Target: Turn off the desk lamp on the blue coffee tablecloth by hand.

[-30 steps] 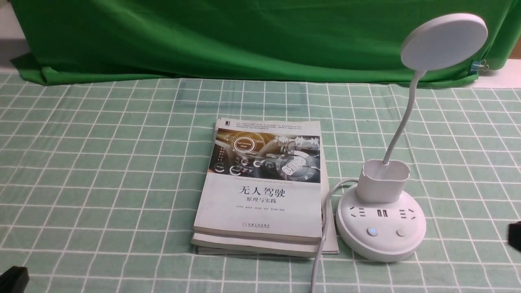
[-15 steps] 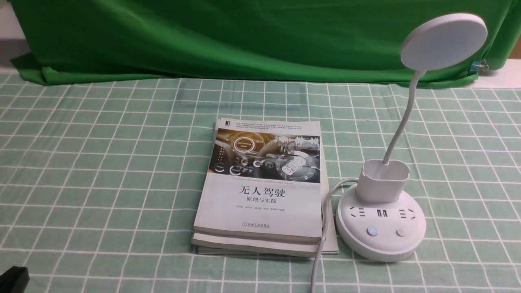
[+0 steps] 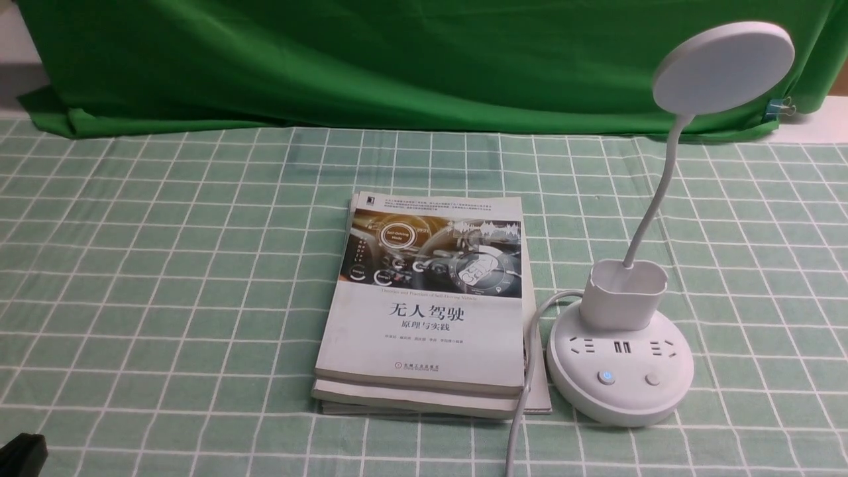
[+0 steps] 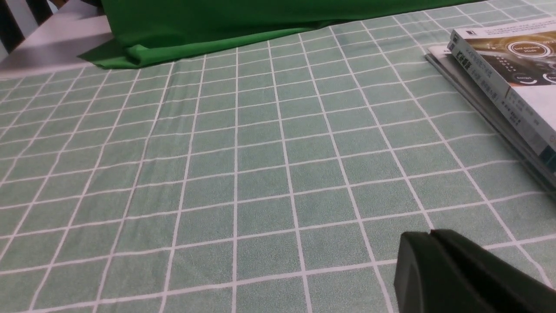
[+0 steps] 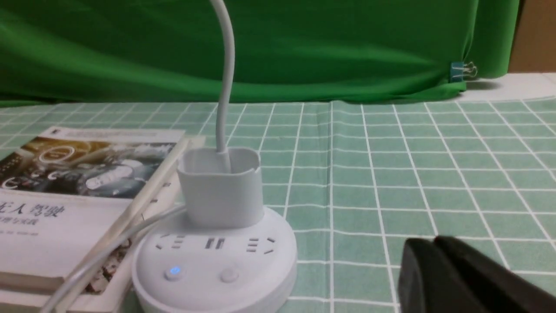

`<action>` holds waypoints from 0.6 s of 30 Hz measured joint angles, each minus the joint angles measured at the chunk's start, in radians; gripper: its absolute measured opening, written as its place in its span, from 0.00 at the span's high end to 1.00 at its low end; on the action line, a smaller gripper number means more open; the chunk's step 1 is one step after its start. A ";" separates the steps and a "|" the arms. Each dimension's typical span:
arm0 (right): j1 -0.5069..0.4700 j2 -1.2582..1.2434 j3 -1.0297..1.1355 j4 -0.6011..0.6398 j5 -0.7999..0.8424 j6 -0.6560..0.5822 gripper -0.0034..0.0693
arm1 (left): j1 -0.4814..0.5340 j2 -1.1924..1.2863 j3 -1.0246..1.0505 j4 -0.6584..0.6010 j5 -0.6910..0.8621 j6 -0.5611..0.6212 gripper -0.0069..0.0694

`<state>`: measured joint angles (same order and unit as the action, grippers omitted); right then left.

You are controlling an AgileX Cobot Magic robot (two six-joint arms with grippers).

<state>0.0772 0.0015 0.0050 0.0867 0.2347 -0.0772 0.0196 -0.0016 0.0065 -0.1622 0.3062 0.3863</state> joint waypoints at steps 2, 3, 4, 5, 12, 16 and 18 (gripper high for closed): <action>0.000 0.000 0.000 0.000 0.001 0.001 0.90 | 0.000 0.000 0.000 0.000 0.000 0.000 0.91; 0.000 0.000 0.000 0.000 0.001 0.001 0.90 | 0.000 0.000 0.000 0.000 0.000 0.000 0.91; 0.000 0.000 0.000 0.000 0.001 0.001 0.90 | 0.000 0.000 0.000 0.000 0.000 0.000 0.91; 0.000 0.000 0.000 0.000 0.001 0.001 0.89 | 0.000 0.000 0.000 0.000 0.000 0.000 0.91; 0.000 0.000 0.000 -0.001 0.001 0.001 0.87 | 0.000 0.000 0.000 0.000 0.000 0.000 0.91; 0.000 0.000 0.000 -0.001 0.001 0.002 0.86 | 0.000 0.000 0.000 0.000 0.000 0.000 0.91; 0.000 0.000 0.000 -0.001 0.001 0.002 0.84 | 0.000 0.000 0.000 0.000 0.000 0.000 0.91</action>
<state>0.0772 0.0015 0.0050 0.0859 0.2358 -0.0749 0.0196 -0.0016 0.0065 -0.1622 0.3062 0.3863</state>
